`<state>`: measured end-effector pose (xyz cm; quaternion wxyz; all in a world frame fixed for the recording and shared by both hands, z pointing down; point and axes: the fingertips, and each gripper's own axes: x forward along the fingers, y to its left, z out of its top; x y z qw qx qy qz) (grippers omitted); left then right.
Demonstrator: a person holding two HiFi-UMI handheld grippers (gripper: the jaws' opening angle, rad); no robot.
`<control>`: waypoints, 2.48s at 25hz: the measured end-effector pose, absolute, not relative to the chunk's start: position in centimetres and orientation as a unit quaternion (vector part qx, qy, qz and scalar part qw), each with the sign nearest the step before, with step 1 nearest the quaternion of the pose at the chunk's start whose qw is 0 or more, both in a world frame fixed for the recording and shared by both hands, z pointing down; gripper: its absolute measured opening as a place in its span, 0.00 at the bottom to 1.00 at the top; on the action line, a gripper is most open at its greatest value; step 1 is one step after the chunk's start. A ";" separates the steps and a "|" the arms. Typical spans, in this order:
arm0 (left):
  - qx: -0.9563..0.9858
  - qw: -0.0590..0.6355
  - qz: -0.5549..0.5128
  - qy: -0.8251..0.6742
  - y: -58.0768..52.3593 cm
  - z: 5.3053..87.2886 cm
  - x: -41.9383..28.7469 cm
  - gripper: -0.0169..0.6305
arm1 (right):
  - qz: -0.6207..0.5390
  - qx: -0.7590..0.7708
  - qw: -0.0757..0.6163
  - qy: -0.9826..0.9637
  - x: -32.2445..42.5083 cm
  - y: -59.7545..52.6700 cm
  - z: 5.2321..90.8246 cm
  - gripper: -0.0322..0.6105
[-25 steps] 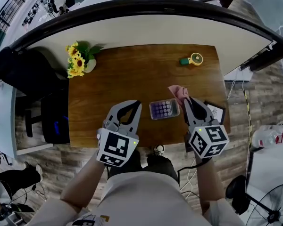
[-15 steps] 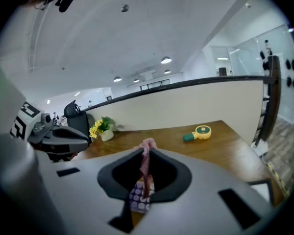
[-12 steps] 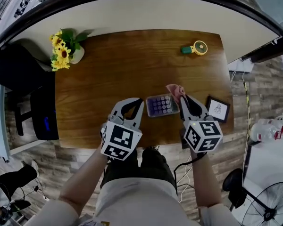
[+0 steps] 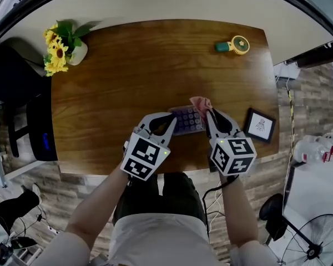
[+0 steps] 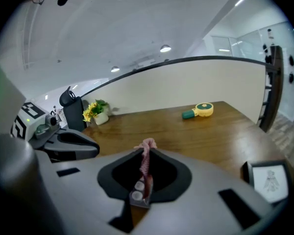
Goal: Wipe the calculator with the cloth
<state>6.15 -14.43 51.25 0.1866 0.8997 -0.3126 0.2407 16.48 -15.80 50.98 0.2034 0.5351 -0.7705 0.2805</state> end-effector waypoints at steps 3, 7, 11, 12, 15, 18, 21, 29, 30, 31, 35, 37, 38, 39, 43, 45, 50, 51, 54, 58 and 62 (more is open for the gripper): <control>0.893 0.199 0.261 -0.307 -14.4 53.8 6.7 0.03 | 0.287 0.537 0.212 -0.764 16.5 -16.3 52.7 0.11; 0.881 0.220 0.283 -0.309 -13.9 56.5 6.8 0.03 | 0.276 0.550 0.231 -0.754 16.7 -16.7 54.2 0.11; 0.871 0.240 0.269 -0.335 -14.0 57.0 7.0 0.03 | 0.280 0.532 0.248 -0.760 16.3 -15.8 55.5 0.10; 0.869 0.240 0.268 -0.340 -14.0 57.0 7.0 0.03 | 0.281 0.525 0.251 -0.763 16.0 -15.5 55.7 0.10; 0.862 0.247 0.263 -0.356 -14.1 57.1 6.8 0.03 | 0.277 0.511 0.262 -0.770 15.5 -14.5 56.0 0.10; 0.853 0.261 0.254 -0.374 -14.2 57.1 6.7 0.03 | 0.273 0.504 0.270 -0.774 15.7 -13.3 56.2 0.10; 0.850 0.260 0.253 -0.382 -14.2 57.1 6.6 0.03 | 0.278 0.503 0.267 -0.774 16.1 -11.7 56.2 0.10; 0.853 0.257 0.257 -0.375 -14.3 57.1 7.2 0.03 | 0.281 0.480 0.296 -0.777 16.3 -8.4 56.2 0.10; 0.854 0.251 0.260 -0.375 -14.3 57.1 7.2 0.03 | 0.281 0.473 0.304 -0.777 16.3 -7.9 56.3 0.10; 0.854 0.245 0.263 -0.376 -14.2 57.1 7.3 0.03 | 0.284 0.465 0.314 -0.777 16.4 -7.3 56.3 0.10; 0.855 0.233 0.259 -0.384 -14.2 57.1 7.1 0.03 | 0.312 0.436 0.348 -0.769 17.4 -4.8 56.6 0.10; 0.856 0.236 0.255 -0.382 -14.1 57.2 7.0 0.03 | 0.325 0.448 0.322 -0.768 18.1 -4.8 55.5 0.10; 0.857 0.238 0.253 -0.380 -14.1 57.1 7.0 0.03 | 0.329 0.458 0.300 -0.769 18.4 -5.2 54.6 0.10; 0.859 0.240 0.251 -0.376 -14.1 57.1 7.0 0.03 | 0.331 0.469 0.277 -0.770 18.7 -5.9 53.5 0.10; 0.866 0.256 0.238 -0.359 -13.8 57.0 6.8 0.03 | 0.313 0.509 0.204 -0.775 19.2 -9.7 49.6 0.10; 0.870 0.260 0.233 -0.349 -13.3 56.6 6.8 0.03 | 0.299 0.523 0.181 -0.777 19.1 -11.5 48.5 0.10; 0.867 0.272 0.236 -0.345 -12.1 57.0 6.3 0.03 | 0.283 0.545 0.163 -0.772 17.5 -14.7 49.1 0.10; 0.865 0.276 0.232 -0.348 -12.1 57.1 6.1 0.03 | 0.286 0.546 0.166 -0.770 17.0 -15.1 49.8 0.10; 0.862 0.275 0.231 -0.358 -12.3 57.3 6.0 0.03 | 0.299 0.540 0.184 -0.765 15.8 -15.7 52.2 0.10; 0.860 0.258 0.240 -0.370 -12.4 57.3 6.1 0.03 | 0.313 0.525 0.221 -0.760 14.5 -14.7 55.2 0.10; 0.855 0.259 0.234 -0.383 -12.4 57.3 6.0 0.03 | 0.316 0.498 0.241 -0.771 13.0 -12.0 55.8 0.10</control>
